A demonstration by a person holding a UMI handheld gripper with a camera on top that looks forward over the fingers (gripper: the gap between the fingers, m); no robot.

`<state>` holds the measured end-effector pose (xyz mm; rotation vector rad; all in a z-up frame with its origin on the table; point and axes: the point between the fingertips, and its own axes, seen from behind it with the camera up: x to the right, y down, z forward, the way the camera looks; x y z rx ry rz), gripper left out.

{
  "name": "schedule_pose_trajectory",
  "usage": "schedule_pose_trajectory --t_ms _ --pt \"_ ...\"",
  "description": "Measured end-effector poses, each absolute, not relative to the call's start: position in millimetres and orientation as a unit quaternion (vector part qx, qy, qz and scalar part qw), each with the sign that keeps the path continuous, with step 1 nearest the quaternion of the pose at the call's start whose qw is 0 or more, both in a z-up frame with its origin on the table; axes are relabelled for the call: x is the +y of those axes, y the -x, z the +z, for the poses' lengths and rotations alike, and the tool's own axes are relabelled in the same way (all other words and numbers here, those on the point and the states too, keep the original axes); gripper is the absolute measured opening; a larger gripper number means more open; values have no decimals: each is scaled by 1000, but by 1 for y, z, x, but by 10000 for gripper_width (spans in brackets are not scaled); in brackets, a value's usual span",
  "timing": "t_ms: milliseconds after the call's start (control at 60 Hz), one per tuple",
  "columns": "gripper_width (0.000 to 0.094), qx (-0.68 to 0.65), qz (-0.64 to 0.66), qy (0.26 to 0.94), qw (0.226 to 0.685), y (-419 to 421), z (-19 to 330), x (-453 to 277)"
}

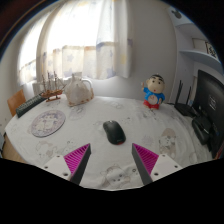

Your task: Arrange mouse

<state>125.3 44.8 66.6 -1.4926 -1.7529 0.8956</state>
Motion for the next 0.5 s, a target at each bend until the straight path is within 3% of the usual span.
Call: schedule_pose_trajectory --t_ms 500 --pt "860 -655 328 584 350 13 -4 59"
